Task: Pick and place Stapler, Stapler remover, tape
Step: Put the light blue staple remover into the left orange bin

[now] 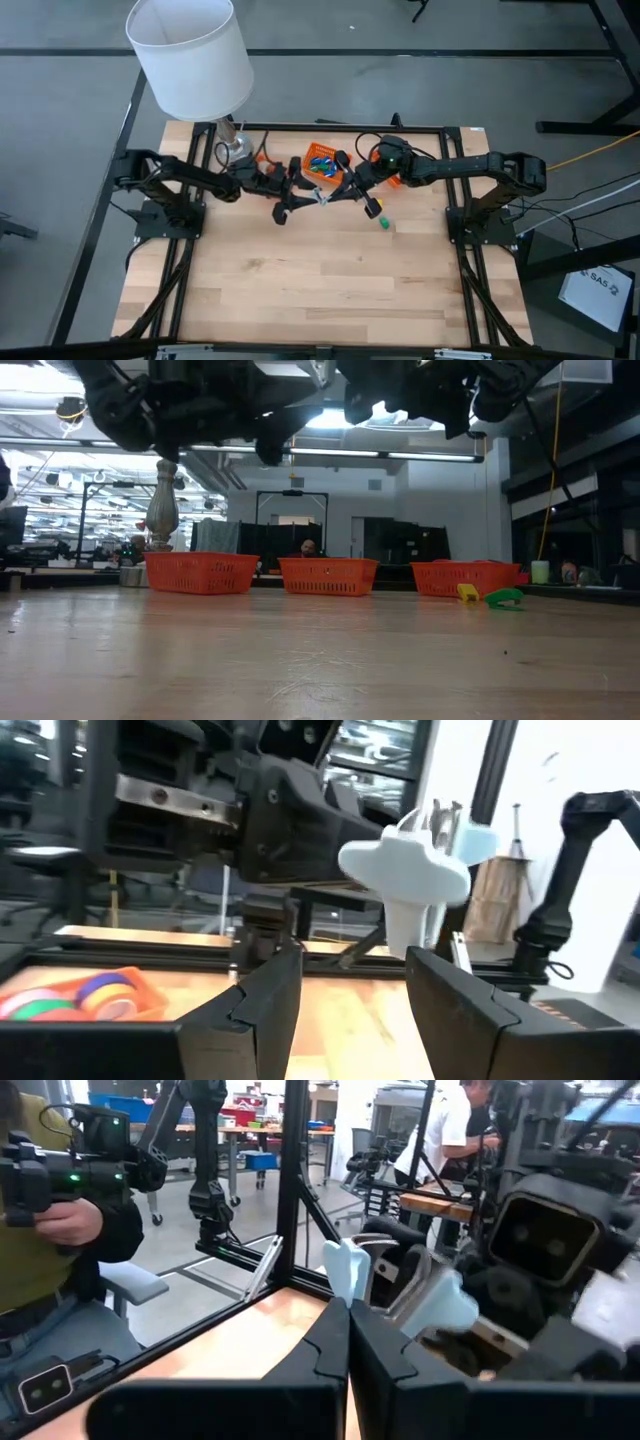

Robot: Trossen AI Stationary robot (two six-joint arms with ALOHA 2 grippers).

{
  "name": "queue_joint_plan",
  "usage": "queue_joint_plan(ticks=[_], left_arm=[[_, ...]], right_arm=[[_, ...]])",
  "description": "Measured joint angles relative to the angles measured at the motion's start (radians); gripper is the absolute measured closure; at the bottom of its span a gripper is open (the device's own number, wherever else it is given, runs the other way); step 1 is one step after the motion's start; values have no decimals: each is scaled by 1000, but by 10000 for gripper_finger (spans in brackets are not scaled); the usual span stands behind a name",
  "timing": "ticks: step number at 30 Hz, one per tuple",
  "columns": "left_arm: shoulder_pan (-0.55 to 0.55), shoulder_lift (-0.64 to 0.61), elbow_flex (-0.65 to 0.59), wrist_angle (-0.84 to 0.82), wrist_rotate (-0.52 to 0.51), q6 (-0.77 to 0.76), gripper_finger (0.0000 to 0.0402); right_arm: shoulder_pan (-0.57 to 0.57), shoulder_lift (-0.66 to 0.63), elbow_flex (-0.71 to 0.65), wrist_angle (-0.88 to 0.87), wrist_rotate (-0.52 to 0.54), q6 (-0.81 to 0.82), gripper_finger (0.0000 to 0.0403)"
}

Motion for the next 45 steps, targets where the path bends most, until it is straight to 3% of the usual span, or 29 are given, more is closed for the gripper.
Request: queue_joint_plan(ticks=[7,14,19,35,40,45], left_arm=[[0,61,64,14,77,-1,229],[-1,63,64,49,92,-21,240],[-1,63,64,81,121,-40,257],[0,63,62,64,36,7,397],[11,62,62,13,48,0,399],[25,62,62,-155,101,-17,396]], right_arm=[[0,-1,0,-6,-10,0,399],[-4,-1,0,-19,-10,2,399],[-12,-1,0,-26,47,3,399],[-11,-1,0,-27,106,4,399],[-11,-1,0,-38,109,39,399],[-11,-1,0,-65,109,67,393]])
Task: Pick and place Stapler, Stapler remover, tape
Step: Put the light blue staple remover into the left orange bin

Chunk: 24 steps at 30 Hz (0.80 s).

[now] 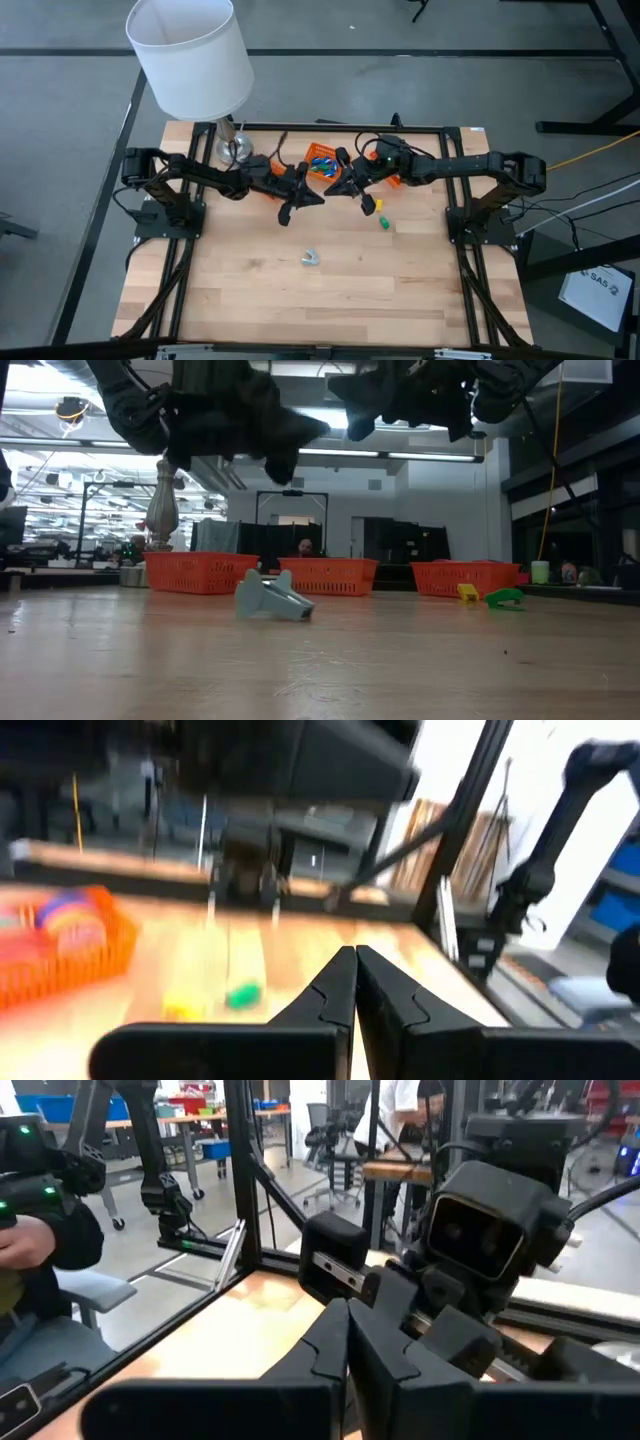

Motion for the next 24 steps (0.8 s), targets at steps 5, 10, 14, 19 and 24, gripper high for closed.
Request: queue_joint_plan(ticks=[5,10,14,19,24], left_arm=[[-18,0,0,-142,-20,29,393],[-89,0,36,-340,-30,100,360],[-156,0,120,-595,-56,194,321],[-211,0,188,-759,-125,284,287],[-254,43,188,-765,-195,363,281]], right_arm=[[2,0,0,-63,11,-5,375],[28,0,0,-88,60,43,346],[73,0,0,-88,60,72,310],[140,0,0,-96,89,76,272],[211,0,0,-123,136,71,259]])
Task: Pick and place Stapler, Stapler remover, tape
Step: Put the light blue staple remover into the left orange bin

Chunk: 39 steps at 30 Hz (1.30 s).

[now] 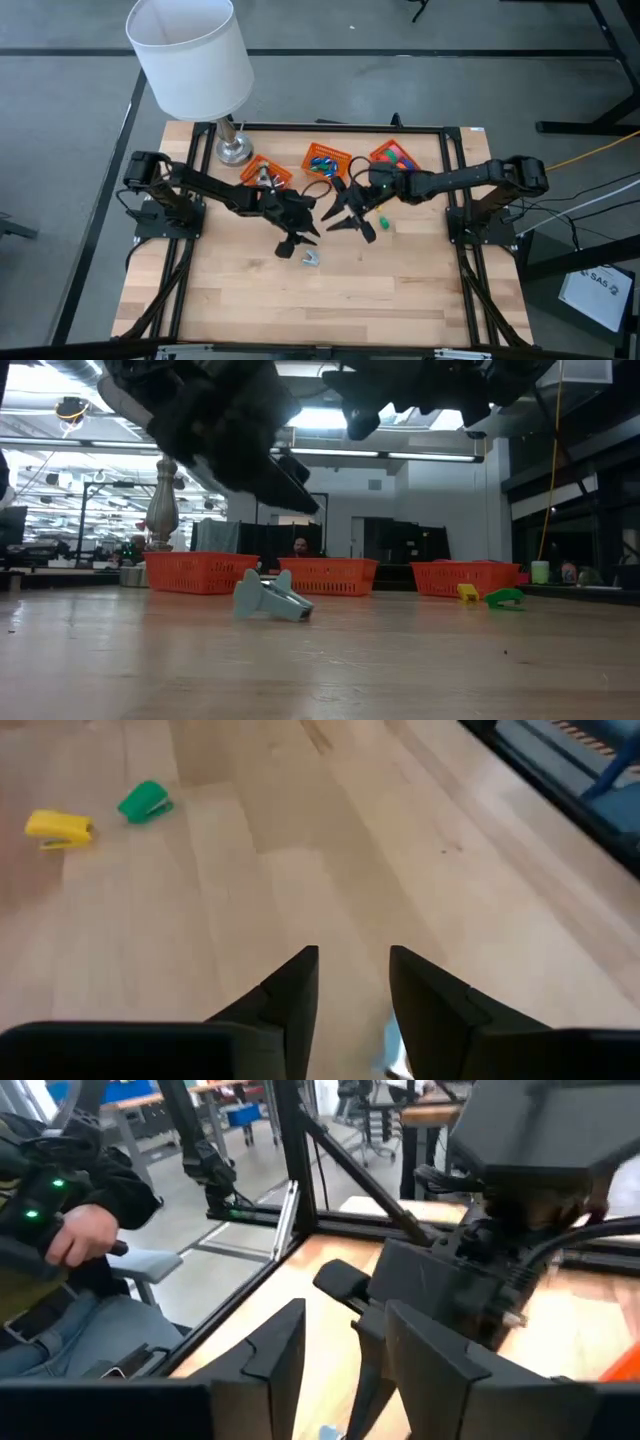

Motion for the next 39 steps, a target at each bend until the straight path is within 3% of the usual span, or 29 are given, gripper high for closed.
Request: queue_joint_plan(ticks=[8,15,26,35,39], left_arm=[[-58,138,0,127,4,-16,296],[-62,166,0,88,8,-51,299],[-61,166,0,14,-55,-93,315],[-62,165,0,25,-48,-106,391],[-62,164,0,24,-48,-106,395]], right_arm=[[101,0,0,-26,138,-3,258],[160,0,0,-24,214,-3,258],[188,0,0,-24,220,-3,258],[193,0,0,-23,220,-3,258],[193,0,0,-23,220,-3,258]])
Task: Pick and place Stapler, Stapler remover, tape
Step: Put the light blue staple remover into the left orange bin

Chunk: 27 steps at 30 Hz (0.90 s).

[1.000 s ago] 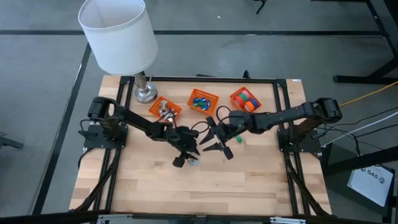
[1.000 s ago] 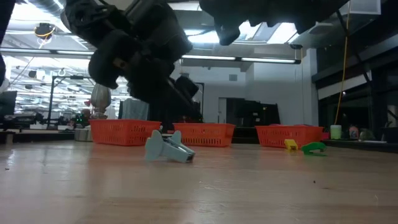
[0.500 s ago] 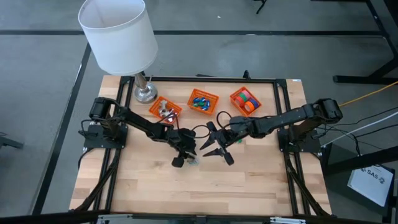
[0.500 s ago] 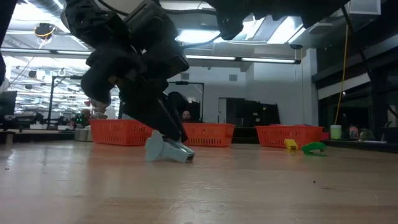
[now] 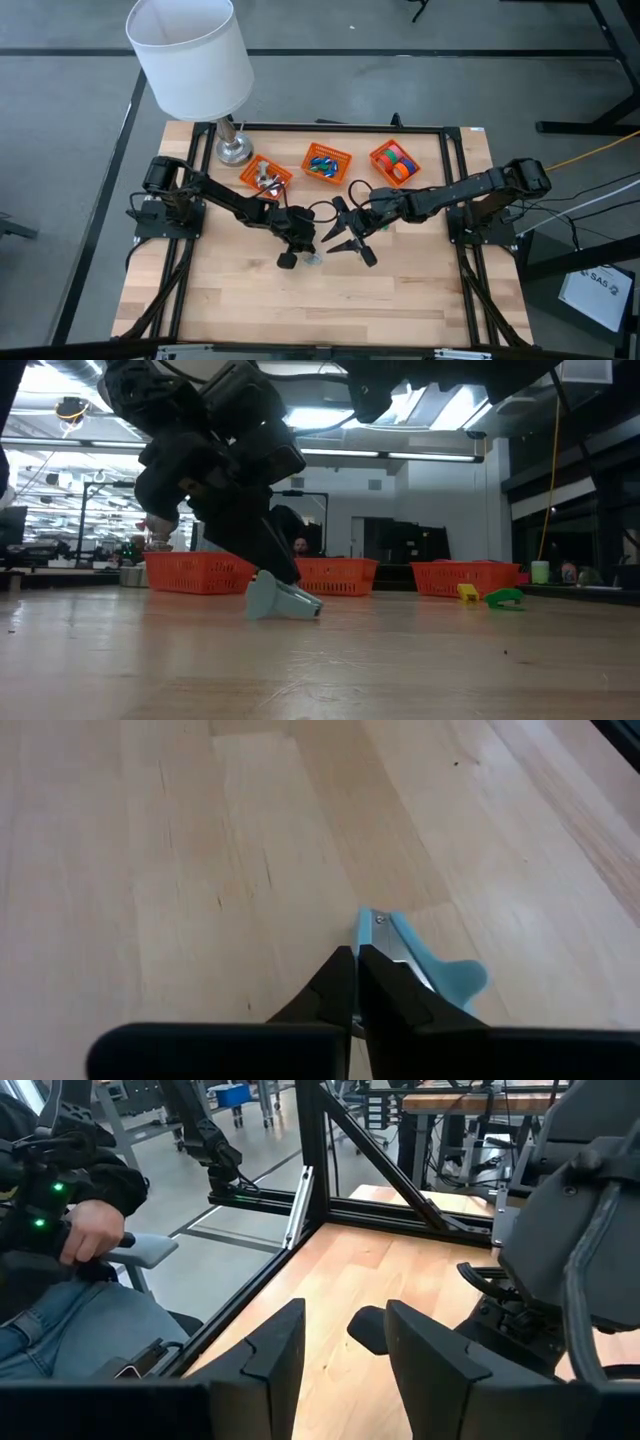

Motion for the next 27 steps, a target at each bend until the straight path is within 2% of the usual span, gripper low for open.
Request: queue_joint_plan(ticks=[5,9,19,27], left_arm=[[14,-51,0,-61,-15,30,397],[38,-149,-1,-195,-61,65,397],[164,-484,-1,-575,-277,135,397],[269,-653,-1,-806,-453,136,398]], right_arm=[[0,0,0,-20,0,0,258],[-12,-1,0,-48,0,-1,258],[-66,-1,0,-64,-1,-54,258],[-128,-1,0,-115,0,-112,258]])
